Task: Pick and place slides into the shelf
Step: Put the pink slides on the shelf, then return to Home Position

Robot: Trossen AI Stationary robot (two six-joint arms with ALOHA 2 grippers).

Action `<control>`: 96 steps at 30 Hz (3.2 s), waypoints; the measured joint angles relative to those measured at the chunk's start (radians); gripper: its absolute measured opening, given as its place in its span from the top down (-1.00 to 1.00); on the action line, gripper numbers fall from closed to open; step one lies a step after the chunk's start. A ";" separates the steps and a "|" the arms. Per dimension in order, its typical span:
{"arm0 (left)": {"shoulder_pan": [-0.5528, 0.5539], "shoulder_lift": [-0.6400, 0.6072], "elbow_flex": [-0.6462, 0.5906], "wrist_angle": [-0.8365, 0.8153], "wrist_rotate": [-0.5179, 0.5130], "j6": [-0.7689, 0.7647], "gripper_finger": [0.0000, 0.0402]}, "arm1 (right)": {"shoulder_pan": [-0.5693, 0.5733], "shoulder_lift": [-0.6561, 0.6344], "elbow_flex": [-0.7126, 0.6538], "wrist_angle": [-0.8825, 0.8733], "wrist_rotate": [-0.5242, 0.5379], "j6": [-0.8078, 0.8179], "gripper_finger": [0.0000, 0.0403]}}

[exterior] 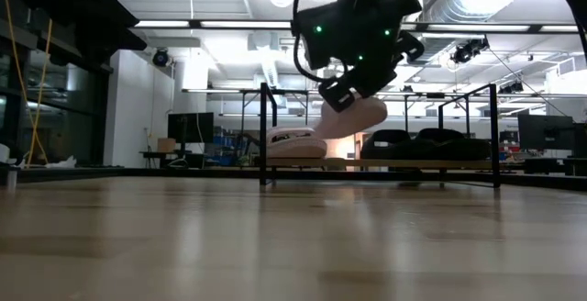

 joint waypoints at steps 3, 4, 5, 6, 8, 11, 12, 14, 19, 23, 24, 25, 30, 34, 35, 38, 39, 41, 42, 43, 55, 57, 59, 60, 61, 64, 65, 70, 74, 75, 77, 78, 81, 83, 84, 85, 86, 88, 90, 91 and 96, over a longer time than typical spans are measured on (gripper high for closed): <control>0.000 0.000 0.000 0.000 0.000 0.000 0.16 | -0.001 0.008 -0.015 0.002 0.003 0.021 1.00; 0.000 0.000 0.000 0.000 0.000 0.000 0.16 | -0.001 0.008 -0.028 0.008 0.002 0.024 1.00; 0.000 0.000 0.000 0.001 0.000 0.000 0.16 | 0.000 0.008 -0.041 0.022 0.002 0.024 1.00; 0.000 0.000 0.000 0.000 0.000 0.000 0.16 | 0.000 0.008 -0.058 0.039 0.003 0.024 1.00; 0.000 0.000 0.000 0.002 0.000 0.000 0.16 | 0.000 0.008 -0.088 0.070 -0.003 0.024 1.00; 0.000 0.000 0.000 0.001 0.000 0.000 0.16 | 0.000 0.008 -0.137 0.147 -0.009 0.019 1.00; 0.000 0.000 0.000 0.001 0.000 0.000 0.16 | 0.000 0.008 -0.150 0.168 -0.014 0.013 1.00; 0.000 0.000 0.000 0.002 0.000 0.000 0.16 | -0.003 0.008 -0.164 0.213 -0.016 -0.001 1.00; 0.000 0.000 0.000 0.003 -0.017 0.000 0.16 | -0.018 0.008 -0.175 0.387 -0.039 -0.157 1.00; 0.000 0.000 0.000 0.003 -0.018 0.000 0.16 | -0.025 0.008 -0.175 0.523 -0.065 -0.297 1.00; 0.000 0.000 0.000 0.003 -0.018 0.000 0.16 | -0.025 0.008 -0.175 0.536 -0.065 -0.313 1.00; 0.000 0.000 0.000 0.003 -0.018 0.000 0.16 | -0.026 0.008 -0.175 0.541 -0.065 -0.326 1.00; 0.000 0.000 0.000 0.001 -0.018 0.000 0.16 | -0.025 0.008 -0.175 0.464 -0.079 -0.280 1.00; 0.000 0.000 0.000 0.000 -0.018 0.000 0.16 | -0.021 0.008 -0.175 0.363 -0.086 -0.201 1.00; 0.000 0.000 0.000 0.000 -0.018 0.000 0.16 | -0.018 0.008 -0.175 0.345 -0.087 -0.189 1.00; 0.000 0.000 0.000 0.001 -0.018 0.000 0.16 | -0.011 0.008 -0.175 0.319 -0.087 -0.167 1.00; 0.000 0.000 0.000 0.000 -0.018 0.000 0.16 | -0.010 0.008 -0.175 0.321 -0.088 -0.170 1.00; 0.000 0.000 0.000 0.000 -0.018 0.000 0.16 | -0.010 0.008 -0.175 0.327 -0.098 -0.188 1.00; 0.000 0.000 0.000 0.000 -0.019 0.000 0.16 | -0.010 0.007 -0.175 0.329 -0.107 -0.197 1.00; 0.000 0.000 0.000 0.000 -0.019 0.000 0.16 | -0.010 0.007 -0.175 0.335 -0.122 -0.214 1.00; 0.000 0.000 0.000 0.000 -0.019 0.000 0.16 | -0.019 0.006 -0.174 0.341 -0.176 -0.250 0.57; 0.000 0.000 0.000 0.000 -0.019 0.000 0.16 | -0.017 0.006 -0.174 0.341 -0.172 -0.250 0.50; 0.000 0.000 0.000 0.000 -0.019 0.000 0.16 | -0.014 0.006 -0.174 0.339 -0.169 -0.250 0.46; 0.000 0.000 0.000 -0.001 -0.019 0.000 0.16 | -0.011 0.006 -0.174 0.338 -0.167 -0.250 0.45; 0.000 0.000 0.000 -0.001 -0.019 0.000 0.16 | -0.008 0.006 -0.174 0.339 -0.166 -0.250 0.45; 0.000 0.000 0.000 -0.001 -0.019 0.000 0.16 | 0.003 0.006 -0.174 0.338 -0.165 -0.268 0.44; 0.000 0.000 0.000 -0.001 -0.019 0.000 0.16 | 0.005 0.006 -0.174 0.338 -0.165 -0.272 0.44; 0.000 0.000 0.000 -0.001 -0.019 0.000 0.16 | 0.010 0.006 -0.174 0.327 -0.168 -0.278 0.44; 0.000 0.000 0.000 -0.001 -0.019 0.001 0.16 | 0.010 0.006 -0.174 0.326 -0.177 -0.305 0.44; 0.000 0.000 0.000 -0.001 -0.019 0.002 0.16 | 0.010 0.006 -0.174 0.326 -0.178 -0.312 0.44; 0.000 0.000 0.000 -0.001 -0.019 0.002 0.16 | 0.010 0.002 -0.174 0.325 -0.181 -0.321 0.44; 0.000 0.000 0.000 -0.001 -0.019 0.002 0.16 | 0.010 0.001 -0.170 0.319 -0.182 -0.321 0.44; 0.000 0.000 0.000 -0.001 -0.019 0.002 0.16 | 0.010 -0.001 -0.142 0.284 -0.194 -0.329 0.44; 0.000 0.000 0.000 -0.001 -0.019 0.002 0.16 | 0.010 -0.002 -0.116 0.265 -0.213 -0.344 0.44; 0.000 0.000 0.000 0.000 -0.019 0.002 0.16 | 0.010 -0.002 -0.103 0.252 -0.225 -0.351 0.44; 0.000 0.000 0.000 0.000 -0.019 0.002 0.16 | 0.010 -0.002 -0.090 0.248 -0.236 -0.357 0.44; 0.000 0.000 0.000 -0.001 -0.019 0.002 0.16 | 0.010 -0.002 -0.081 0.250 -0.244 -0.365 0.44; 0.000 0.000 0.000 0.000 -0.019 0.002 0.16 | 0.010 -0.003 -0.072 0.249 -0.260 -0.383 0.44; 0.000 0.000 0.000 -0.001 -0.019 0.001 0.16 | 0.010 -0.003 -0.067 0.248 -0.268 -0.396 0.44; 0.000 0.000 0.000 0.000 -0.019 0.001 0.16 | 0.010 -0.003 -0.067 0.247 -0.271 -0.401 0.44; 0.000 0.000 0.000 -0.001 -0.019 0.001 0.16 | 0.010 -0.003 -0.067 0.210 -0.298 -0.402 0.44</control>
